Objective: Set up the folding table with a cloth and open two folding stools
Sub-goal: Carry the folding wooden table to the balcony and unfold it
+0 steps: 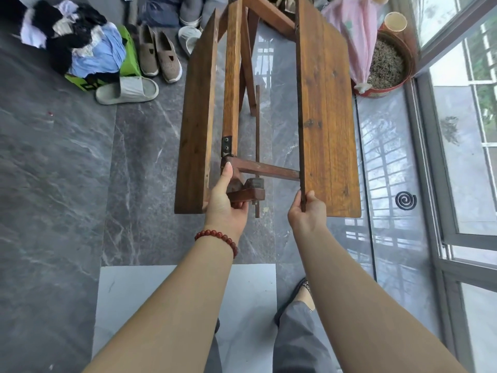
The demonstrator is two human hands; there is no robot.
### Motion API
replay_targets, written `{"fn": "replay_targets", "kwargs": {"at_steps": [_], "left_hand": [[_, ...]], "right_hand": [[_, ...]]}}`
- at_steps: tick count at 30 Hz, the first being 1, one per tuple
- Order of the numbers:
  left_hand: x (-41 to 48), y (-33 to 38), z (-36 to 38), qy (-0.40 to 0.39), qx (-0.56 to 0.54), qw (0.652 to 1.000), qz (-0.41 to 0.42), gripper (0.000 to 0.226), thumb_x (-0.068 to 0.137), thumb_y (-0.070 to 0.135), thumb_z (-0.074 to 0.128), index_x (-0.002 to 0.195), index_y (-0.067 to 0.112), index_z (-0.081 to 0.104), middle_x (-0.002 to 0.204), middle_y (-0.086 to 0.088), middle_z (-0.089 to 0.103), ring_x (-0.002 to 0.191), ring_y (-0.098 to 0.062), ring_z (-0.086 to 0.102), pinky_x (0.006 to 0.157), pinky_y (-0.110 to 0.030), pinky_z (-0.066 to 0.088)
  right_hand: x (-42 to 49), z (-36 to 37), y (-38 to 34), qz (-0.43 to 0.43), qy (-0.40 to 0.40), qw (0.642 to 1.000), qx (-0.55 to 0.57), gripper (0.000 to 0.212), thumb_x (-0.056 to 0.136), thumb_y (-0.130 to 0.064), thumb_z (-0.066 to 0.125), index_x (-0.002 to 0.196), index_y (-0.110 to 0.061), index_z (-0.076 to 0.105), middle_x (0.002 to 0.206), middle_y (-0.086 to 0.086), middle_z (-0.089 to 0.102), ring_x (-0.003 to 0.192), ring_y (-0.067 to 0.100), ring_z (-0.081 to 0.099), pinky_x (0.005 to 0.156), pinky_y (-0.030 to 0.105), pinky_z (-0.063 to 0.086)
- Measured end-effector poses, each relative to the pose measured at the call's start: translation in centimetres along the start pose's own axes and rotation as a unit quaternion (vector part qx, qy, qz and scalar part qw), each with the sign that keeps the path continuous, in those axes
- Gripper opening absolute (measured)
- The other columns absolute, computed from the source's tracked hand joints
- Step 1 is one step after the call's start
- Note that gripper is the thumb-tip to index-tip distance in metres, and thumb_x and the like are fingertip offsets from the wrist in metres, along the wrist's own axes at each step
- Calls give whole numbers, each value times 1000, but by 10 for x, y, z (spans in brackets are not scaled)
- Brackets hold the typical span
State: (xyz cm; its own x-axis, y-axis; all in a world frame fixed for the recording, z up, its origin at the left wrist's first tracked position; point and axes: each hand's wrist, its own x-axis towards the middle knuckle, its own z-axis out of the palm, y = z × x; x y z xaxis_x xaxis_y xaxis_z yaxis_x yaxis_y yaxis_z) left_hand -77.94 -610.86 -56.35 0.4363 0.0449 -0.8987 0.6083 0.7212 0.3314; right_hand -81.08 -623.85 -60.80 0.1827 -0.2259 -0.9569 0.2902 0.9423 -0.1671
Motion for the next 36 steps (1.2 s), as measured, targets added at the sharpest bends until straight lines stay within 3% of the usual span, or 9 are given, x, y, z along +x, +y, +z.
{"fn": "replay_targets", "kwargs": {"at_steps": [7, 10, 14, 19, 23, 25, 28, 31, 36], "left_hand": [[-5, 7, 1, 64, 52, 997, 7, 72, 69, 32, 81, 125, 12, 40, 116, -9, 51, 109, -24, 53, 99, -41, 47], [-6, 8, 3, 101, 58, 993, 28, 79, 67, 29, 83, 126, 14, 32, 121, -7, 46, 108, -21, 53, 97, -39, 48], [-2, 10, 2, 118, 78, 990, 28, 96, 63, 36, 84, 135, 14, 26, 130, -8, 43, 115, -22, 52, 101, -39, 46], [0, 17, 2, 133, 88, 987, 11, 98, 64, 49, 80, 140, 12, 31, 137, -6, 42, 122, -22, 48, 103, -37, 40], [0, 19, -1, 156, 96, 983, 12, 135, 23, 67, 80, 140, 17, 36, 139, -4, 44, 121, -21, 50, 98, -35, 45], [2, 19, -2, 147, 101, 984, 11, 120, 30, 64, 82, 133, 16, 44, 136, -7, 49, 119, -23, 53, 95, -33, 47], [0, 20, 0, 145, 113, 983, 12, 89, 59, 52, 81, 130, 13, 44, 130, -8, 53, 117, -24, 54, 102, -38, 44], [2, 16, 2, 177, 125, 976, 22, 89, 65, 50, 78, 135, 15, 37, 130, -6, 48, 118, -24, 50, 104, -42, 42], [-3, 16, 6, 221, 132, 965, 56, 78, 71, 47, 75, 133, 15, 40, 128, -6, 51, 114, -27, 55, 100, -43, 47]], "right_hand": [[-12, 0, -9, -23, -5, 999, -47, 28, 92, -10, 59, 119, -8, 60, 96, 1, 63, 95, 8, 61, 91, 19, 50], [-19, 1, -13, -35, -2, 998, -60, 25, 90, -9, 61, 115, -10, 63, 88, -2, 64, 79, 6, 62, 78, 17, 54], [-26, 2, -15, -44, -7, 996, -73, 24, 90, -9, 61, 114, -10, 63, 88, -2, 65, 78, 5, 62, 62, 14, 54], [-30, 0, -9, -42, -24, 994, -102, 15, 92, -9, 58, 106, -10, 64, 92, -1, 66, 82, 6, 62, 70, 14, 54], [-34, 1, -8, -39, -20, 993, -109, 6, 92, -8, 58, 88, -9, 63, 87, 1, 65, 81, 8, 62, 77, 18, 54], [-33, 2, -9, -37, -19, 993, -109, 6, 92, -9, 59, 86, -9, 62, 83, 2, 67, 83, 9, 62, 83, 19, 54], [-32, 1, -9, -36, -15, 993, -107, 5, 91, -8, 60, 86, -7, 63, 73, 3, 71, 84, 10, 64, 76, 19, 56], [-31, -2, -9, -34, -14, 994, -100, 3, 91, -7, 60, 89, -6, 63, 92, 6, 68, 96, 13, 64, 90, 25, 53], [-41, -8, -3, -29, -3, 996, -82, 3, 90, -3, 59, 89, -4, 61, 90, 5, 66, 98, 13, 64, 95, 25, 50]]}}
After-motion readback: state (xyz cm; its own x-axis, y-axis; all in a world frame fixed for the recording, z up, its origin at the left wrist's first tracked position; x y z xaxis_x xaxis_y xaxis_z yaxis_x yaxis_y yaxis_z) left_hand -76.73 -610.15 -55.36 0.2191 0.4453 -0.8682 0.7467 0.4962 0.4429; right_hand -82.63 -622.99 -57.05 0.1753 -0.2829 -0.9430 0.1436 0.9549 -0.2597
